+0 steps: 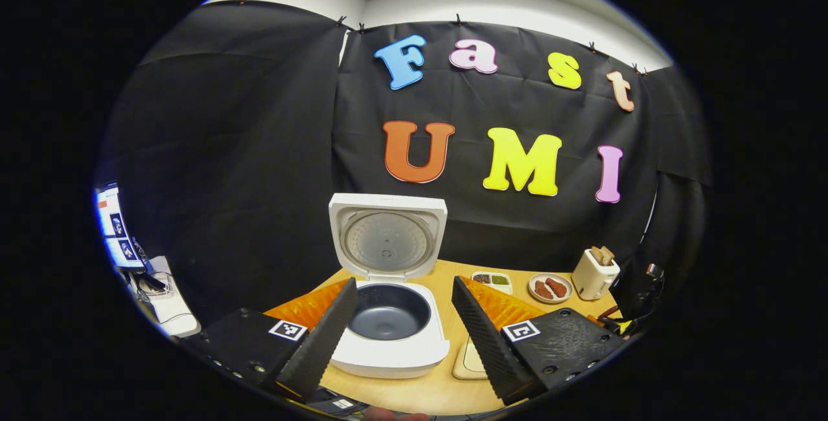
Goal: Close the left gripper, press the button to open the rice cooker; take a wooden spoon from the chopstick holder with the right hand, scoop a spoonful of rice and pour it into the rice cooker, then put the wooden spoon back into the chopstick holder.
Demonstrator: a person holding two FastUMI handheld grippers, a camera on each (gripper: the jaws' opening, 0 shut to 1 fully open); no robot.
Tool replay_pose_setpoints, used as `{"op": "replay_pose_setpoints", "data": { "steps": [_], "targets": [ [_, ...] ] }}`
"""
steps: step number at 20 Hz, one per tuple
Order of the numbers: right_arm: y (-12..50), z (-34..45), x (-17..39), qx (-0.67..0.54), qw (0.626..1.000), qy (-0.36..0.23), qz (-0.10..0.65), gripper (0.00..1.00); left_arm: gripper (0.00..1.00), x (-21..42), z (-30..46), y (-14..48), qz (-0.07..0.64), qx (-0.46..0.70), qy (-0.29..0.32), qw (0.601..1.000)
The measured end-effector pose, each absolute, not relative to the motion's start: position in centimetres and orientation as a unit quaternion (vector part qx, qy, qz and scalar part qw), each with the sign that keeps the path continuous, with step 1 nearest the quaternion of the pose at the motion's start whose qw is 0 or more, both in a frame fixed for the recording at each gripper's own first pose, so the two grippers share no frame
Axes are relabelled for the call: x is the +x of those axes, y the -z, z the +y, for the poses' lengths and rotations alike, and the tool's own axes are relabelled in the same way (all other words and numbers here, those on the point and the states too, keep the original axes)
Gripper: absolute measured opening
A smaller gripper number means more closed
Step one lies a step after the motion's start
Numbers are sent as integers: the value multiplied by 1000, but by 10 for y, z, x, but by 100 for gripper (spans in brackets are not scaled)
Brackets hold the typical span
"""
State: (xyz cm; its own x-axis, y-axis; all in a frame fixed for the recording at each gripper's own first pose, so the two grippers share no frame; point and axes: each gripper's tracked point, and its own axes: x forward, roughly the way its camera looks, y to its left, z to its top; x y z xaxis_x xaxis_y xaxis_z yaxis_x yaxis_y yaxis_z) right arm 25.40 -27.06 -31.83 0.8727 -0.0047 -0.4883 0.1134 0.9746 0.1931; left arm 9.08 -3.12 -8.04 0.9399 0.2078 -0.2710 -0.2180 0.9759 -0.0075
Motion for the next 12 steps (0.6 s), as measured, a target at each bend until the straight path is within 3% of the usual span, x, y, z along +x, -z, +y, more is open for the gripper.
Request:
{"op": "replay_pose_setpoints", "data": {
  "steps": [1,2,3,6,7,8,9,12],
  "targets": [
    [318,-268,254,107,962,26,251,59,94,91,-28,80,136,-17,-112,984],
    [316,-265,255,105,962,23,250,63,94,90,-24,81,136,-16,-116,984],
    [315,-262,255,103,962,21,251,52,94,90,-22,80,133,-17,-118,984],
    [312,-255,255,98,963,18,252,46,94,86,-14,80,131,-22,-123,983],
    [311,-254,255,98,963,19,252,32,94,85,-11,80,130,-24,-124,983],
    [309,-252,254,98,963,20,252,35,94,83,-6,81,129,-25,-126,983],
    [307,-250,253,100,962,22,254,29,94,81,-1,80,127,-27,-128,983],
    [295,-250,249,104,962,39,248,24,94,76,16,76,120,-29,-132,984]
  ]
}}
